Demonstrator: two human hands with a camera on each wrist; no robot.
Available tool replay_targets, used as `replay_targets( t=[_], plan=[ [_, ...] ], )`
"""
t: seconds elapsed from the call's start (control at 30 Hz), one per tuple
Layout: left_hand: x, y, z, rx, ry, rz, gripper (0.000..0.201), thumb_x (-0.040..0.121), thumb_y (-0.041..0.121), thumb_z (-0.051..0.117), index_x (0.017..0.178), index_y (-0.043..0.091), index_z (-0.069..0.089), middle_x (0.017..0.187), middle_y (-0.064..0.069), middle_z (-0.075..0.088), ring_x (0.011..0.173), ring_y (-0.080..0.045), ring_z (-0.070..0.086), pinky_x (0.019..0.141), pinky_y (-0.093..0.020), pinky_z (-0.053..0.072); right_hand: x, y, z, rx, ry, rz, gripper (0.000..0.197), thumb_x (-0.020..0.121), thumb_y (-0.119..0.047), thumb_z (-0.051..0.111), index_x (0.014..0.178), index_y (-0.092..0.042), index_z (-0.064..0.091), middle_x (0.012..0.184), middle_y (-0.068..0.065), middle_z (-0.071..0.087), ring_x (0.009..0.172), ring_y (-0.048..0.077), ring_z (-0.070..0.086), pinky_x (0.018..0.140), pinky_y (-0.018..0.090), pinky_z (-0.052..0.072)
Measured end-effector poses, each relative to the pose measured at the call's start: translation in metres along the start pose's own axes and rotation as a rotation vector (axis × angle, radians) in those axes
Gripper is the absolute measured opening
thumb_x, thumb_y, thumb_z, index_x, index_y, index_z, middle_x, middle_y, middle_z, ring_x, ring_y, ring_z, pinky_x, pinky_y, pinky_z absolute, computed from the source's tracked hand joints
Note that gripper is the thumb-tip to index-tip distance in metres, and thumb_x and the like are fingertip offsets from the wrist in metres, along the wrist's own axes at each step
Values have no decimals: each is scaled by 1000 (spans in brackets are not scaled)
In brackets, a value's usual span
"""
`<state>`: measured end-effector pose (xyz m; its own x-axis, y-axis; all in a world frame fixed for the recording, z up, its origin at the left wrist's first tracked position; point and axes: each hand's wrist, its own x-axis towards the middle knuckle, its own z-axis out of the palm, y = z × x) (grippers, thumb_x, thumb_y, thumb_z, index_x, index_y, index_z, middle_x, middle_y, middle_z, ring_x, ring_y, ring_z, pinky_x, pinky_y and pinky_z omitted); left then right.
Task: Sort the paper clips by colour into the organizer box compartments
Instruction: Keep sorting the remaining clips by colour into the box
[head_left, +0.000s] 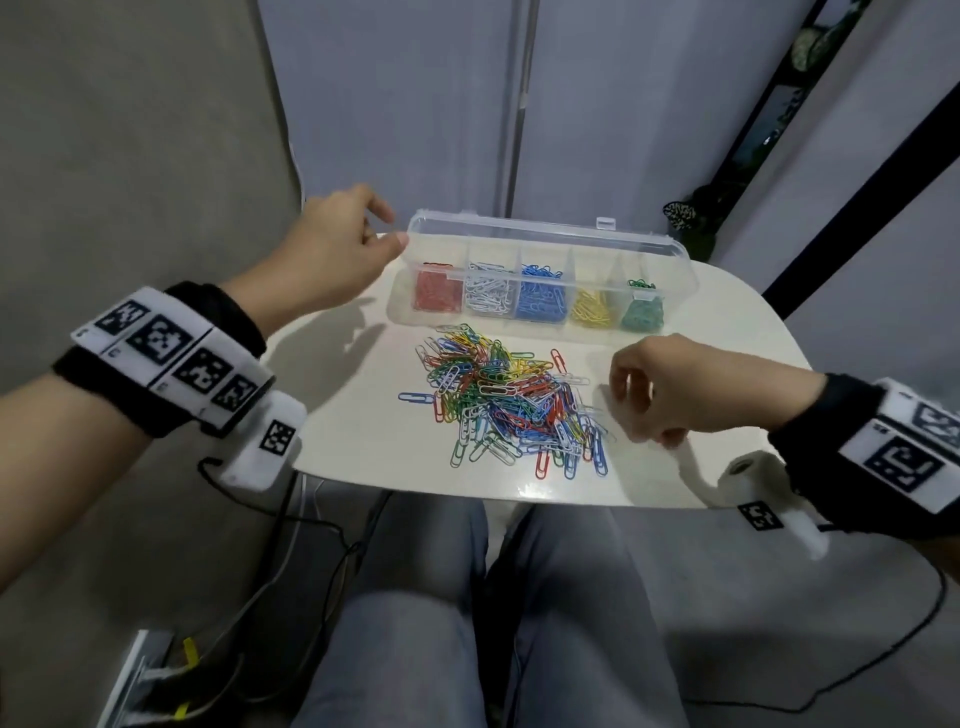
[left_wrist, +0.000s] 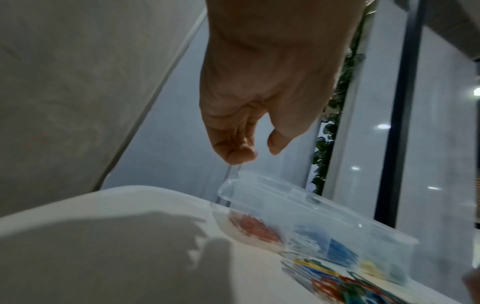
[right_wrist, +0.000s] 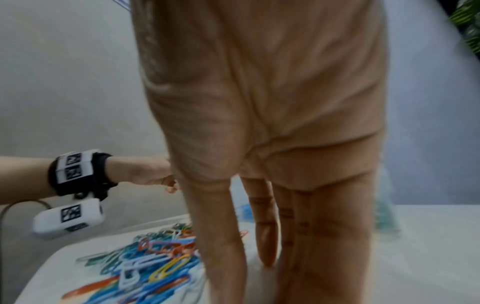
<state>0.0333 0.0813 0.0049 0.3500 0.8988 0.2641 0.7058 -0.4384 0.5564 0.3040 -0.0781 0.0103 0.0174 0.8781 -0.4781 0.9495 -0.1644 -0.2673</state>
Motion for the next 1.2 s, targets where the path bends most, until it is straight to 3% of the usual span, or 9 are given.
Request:
replay_targets(
  t=[0.13,0.23,0.4,0.47,0.53,0.7,0.9,1.0,1.2],
  plan=[
    [11,-4,14,-100,-120,-169,39,98,33,51,129,9,47,86,-9,62,56,-13,51,47,-27,40,18,-20,6,105,59,-157,15,79,9,66,83,-2,57,72,18,68,51,23,67,54,38,59],
    [15,-3,23,-177,-141,-198,42,100,29,48,136,8,44,75,-5,59,55,-16,49,47,-28,42,24,-30,3,150,135,-252,17,81,3,71,91,-5,59,75,15,67,59,27,68,57,40,59],
    [13,2,27,-193,-143,-139,35,102,16,42,134,7,51,66,-9,59,52,-22,46,50,-27,43,14,-25,-2,-64,53,-356,66,62,-38,88,116,-30,50,93,-15,54,78,1,51,65,17,40],
    [12,3,26,-188,-143,-122,30,102,13,40,126,11,58,67,-14,60,52,-26,46,52,-28,43,16,-23,7,-126,-1,-361,83,58,-43,89,126,-29,42,101,-15,49,85,1,49,71,15,39],
    [11,3,26,-174,-131,-118,32,101,11,38,123,13,61,68,-16,61,50,-26,46,51,-27,44,23,-22,12,-171,46,-370,87,62,-43,87,131,-22,39,111,-3,50,93,14,51,80,25,42],
    [11,5,24,-137,-142,-127,34,100,11,36,126,13,58,70,-17,62,51,-25,50,45,-27,45,32,-35,-4,-175,147,-304,71,72,-38,82,130,-18,46,109,1,53,91,17,48,74,27,36],
    [12,6,20,-119,-166,-108,31,99,10,37,122,13,59,74,-20,64,53,-25,52,43,-26,47,47,-37,-7,-125,259,-376,22,81,-23,76,101,-15,72,91,-2,61,70,5,49,63,25,36],
    [11,6,21,-131,-162,-116,35,99,10,36,127,10,57,73,-19,63,51,-22,51,45,-28,49,55,-40,3,-129,212,-370,17,77,-21,80,89,-14,70,87,1,65,72,14,55,66,29,43],
    [11,6,19,-134,-163,-114,38,98,10,37,132,4,54,69,-17,62,53,-25,52,53,-38,55,57,-37,-9,171,272,-272,7,76,-7,79,83,-7,77,66,-2,68,51,0,55,52,11,43]
  ],
)
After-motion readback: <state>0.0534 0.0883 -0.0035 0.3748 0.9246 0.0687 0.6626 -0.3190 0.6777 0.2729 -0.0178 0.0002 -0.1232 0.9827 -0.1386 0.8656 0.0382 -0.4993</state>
